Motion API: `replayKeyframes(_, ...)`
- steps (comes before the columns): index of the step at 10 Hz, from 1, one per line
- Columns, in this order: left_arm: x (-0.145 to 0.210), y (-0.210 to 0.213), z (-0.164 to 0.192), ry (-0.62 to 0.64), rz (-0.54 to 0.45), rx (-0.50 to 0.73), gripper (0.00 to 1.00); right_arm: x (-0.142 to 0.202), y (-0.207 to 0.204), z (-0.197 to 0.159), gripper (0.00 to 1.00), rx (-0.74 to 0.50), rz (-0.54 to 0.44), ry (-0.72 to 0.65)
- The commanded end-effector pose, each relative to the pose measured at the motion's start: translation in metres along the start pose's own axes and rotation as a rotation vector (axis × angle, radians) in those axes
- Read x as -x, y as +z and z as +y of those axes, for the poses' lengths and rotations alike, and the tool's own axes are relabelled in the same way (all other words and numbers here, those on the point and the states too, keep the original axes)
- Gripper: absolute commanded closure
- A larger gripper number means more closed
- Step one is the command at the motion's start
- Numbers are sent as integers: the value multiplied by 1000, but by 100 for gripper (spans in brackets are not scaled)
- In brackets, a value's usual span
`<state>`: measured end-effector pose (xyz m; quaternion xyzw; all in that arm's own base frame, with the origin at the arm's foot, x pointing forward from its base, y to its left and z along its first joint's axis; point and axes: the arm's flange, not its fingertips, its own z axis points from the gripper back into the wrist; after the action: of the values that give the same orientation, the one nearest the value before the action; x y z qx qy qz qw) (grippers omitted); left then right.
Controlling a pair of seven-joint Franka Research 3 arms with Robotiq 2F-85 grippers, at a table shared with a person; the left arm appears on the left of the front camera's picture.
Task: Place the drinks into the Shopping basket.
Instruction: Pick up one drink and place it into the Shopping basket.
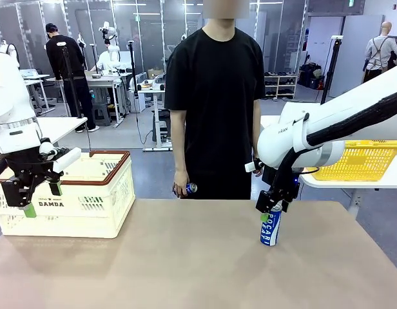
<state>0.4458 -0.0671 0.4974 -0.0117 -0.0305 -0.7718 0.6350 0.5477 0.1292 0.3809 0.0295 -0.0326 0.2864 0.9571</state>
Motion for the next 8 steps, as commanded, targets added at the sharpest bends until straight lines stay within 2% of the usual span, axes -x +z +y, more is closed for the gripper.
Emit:
replayKeyframes(1, -1, 1, 0, 15, 14, -3, 0, -6, 0, -4, 0, -8, -12, 33)
replayKeyframes(2, -1, 1, 0, 15, 14, -3, 0, -7, 0, -4, 11, -1, -15, 47)
replayKeyframes(3, -1, 1, 0, 15, 14, -3, 0, -7, 2, -3, 17, -5, -10, 49)
replayKeyframes(4, -1, 1, 0, 15, 14, -3, 0, -7, 3, -2, 28, -2, 7, 37)
replayKeyframes(5, -1, 1, 0, 15, 14, -3, 0, -8, 4, -2, 34, -12, 4, 37)
replayKeyframes(6, -1, 1, 0, 15, 14, -3, 0, -8, 3, -2, 46, -2, 4, 39)
replayKeyframes(7, -1, 1, 0, 15, 14, -3, 0, -8, 3, -3, 52, -1, 3, 41)
replayKeyframes(8, -1, 1, 0, 15, 14, -3, 0, -8, 2, -3, 64, 5, 6, 38)
